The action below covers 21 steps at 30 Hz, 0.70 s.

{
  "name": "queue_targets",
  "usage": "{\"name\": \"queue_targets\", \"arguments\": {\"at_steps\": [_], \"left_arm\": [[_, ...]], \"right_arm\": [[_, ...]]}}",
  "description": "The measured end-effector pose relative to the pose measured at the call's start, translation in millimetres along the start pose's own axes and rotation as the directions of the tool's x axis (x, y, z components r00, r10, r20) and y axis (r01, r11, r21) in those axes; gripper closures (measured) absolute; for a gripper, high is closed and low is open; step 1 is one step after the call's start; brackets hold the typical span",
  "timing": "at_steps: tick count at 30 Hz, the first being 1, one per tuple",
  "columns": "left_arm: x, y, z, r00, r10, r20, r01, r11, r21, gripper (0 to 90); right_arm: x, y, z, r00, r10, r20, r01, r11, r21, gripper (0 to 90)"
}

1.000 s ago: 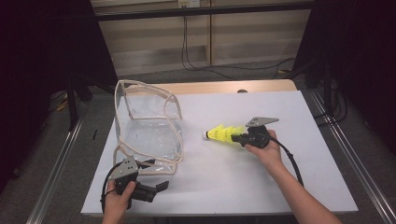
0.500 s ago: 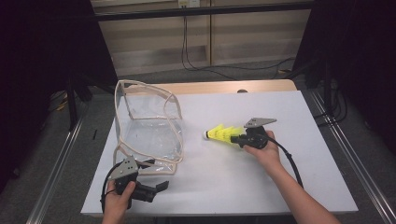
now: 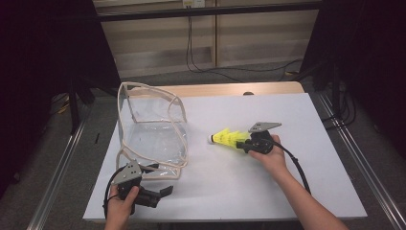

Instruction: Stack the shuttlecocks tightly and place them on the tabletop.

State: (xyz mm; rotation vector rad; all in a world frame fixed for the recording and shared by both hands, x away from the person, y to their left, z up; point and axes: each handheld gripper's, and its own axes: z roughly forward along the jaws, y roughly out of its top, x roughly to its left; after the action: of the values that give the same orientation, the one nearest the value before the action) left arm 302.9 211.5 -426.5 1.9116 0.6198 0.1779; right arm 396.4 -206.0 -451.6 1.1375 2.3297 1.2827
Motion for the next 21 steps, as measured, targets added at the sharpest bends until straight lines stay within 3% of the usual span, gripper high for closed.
{"name": "queue_targets", "arguments": {"at_steps": [21], "left_arm": [[0.0,0.1,0.3,1.0000,0.002,-0.002,-0.002,1.0000,0.001,3.1]], "right_arm": [[1.1,-2.4,-18.2,0.9998,-0.014,0.014,0.014,1.000,0.006,68.2]]}}
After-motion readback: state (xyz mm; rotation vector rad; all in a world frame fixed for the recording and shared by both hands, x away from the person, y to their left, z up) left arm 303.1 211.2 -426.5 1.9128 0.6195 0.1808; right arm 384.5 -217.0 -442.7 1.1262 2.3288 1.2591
